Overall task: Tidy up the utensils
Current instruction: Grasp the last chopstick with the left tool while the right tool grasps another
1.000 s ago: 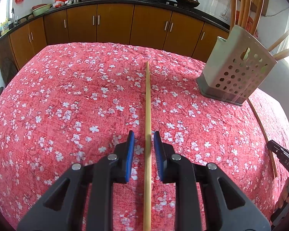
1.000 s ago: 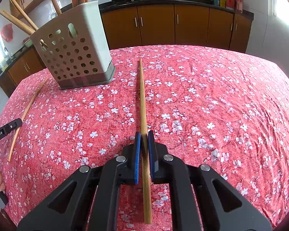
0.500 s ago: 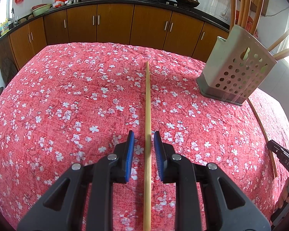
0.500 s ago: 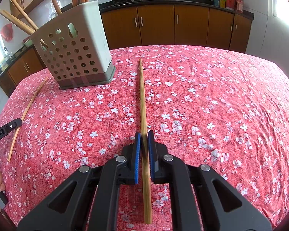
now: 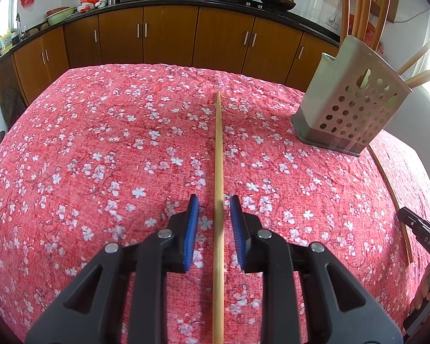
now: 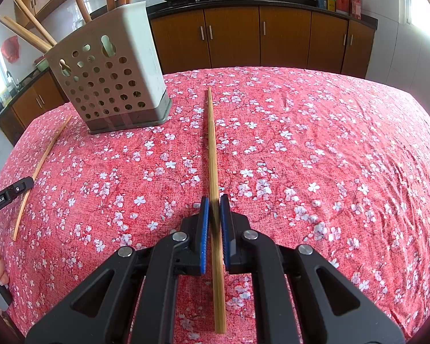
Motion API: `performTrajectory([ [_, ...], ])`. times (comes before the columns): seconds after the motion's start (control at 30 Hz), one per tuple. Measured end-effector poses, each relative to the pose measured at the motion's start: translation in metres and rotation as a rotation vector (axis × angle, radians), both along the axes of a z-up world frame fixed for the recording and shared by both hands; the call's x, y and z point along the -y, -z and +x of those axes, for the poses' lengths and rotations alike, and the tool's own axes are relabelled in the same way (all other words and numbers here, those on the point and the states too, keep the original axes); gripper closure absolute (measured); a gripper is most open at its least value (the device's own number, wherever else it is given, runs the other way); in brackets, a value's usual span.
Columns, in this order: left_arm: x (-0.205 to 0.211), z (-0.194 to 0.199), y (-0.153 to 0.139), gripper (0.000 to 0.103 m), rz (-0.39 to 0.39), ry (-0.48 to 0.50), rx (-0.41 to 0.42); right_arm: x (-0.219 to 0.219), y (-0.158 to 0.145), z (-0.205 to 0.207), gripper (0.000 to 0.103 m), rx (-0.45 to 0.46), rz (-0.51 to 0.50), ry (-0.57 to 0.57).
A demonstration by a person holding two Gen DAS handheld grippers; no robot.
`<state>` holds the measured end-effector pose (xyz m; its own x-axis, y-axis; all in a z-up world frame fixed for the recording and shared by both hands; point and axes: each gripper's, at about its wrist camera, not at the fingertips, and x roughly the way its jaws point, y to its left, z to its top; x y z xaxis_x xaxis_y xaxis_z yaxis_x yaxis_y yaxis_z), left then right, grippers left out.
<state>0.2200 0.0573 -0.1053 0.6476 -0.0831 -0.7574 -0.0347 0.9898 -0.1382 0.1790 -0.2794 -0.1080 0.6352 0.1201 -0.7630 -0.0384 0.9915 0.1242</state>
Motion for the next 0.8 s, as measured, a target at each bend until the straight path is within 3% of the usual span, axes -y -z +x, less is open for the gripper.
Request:
performTrajectory([
  [0.47,0.008,-0.015,0.002,0.077,0.051,0.035,-0.006,-0.001,-0.001,-0.007,0.094,0.001,-0.014,0.002],
  [0.63,0.007,-0.021,0.003,0.095,0.062,0.034,-0.009,0.001,-0.002,-0.013,0.095,0.003,0.005,0.002],
  [0.8,0.003,-0.027,-0.004,0.095,0.074,0.037,0.005,0.004,-0.018,-0.027,0.095,0.068,0.009,0.011],
])
